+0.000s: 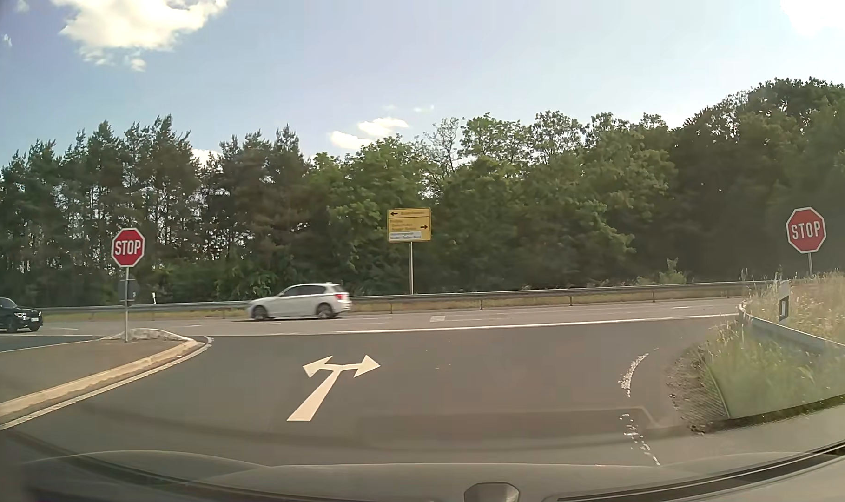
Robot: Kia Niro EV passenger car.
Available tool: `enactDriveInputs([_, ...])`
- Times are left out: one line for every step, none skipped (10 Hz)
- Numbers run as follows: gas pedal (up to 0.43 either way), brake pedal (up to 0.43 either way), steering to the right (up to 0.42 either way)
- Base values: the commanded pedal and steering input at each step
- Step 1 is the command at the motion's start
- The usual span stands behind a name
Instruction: Follow the waypoints while adhering to traffic rules and regulations
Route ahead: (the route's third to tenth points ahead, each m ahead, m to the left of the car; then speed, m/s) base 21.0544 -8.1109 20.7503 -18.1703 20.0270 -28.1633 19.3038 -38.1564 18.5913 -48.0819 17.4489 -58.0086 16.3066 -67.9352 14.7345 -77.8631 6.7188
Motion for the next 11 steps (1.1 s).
enactDriveInputs([0.000,0.287,0.110])
enactDriveInputs([0.000,0.287,0.119])
enactDriveInputs([0.000,0.293,0.133])
enactDriveInputs([0.000,0.293,0.146])
enactDriveInputs([0.000,0.299,0.162])
enactDriveInputs([0.000,0.299,0.178])
enactDriveInputs([0.000,0.305,0.189])
enactDriveInputs([0.000,0.305,0.200])
enactDriveInputs([0.000,0.305,0.207])
enactDriveInputs([0.000,0.305,0.207])
enactDriveInputs([0.000,0.311,0.207])
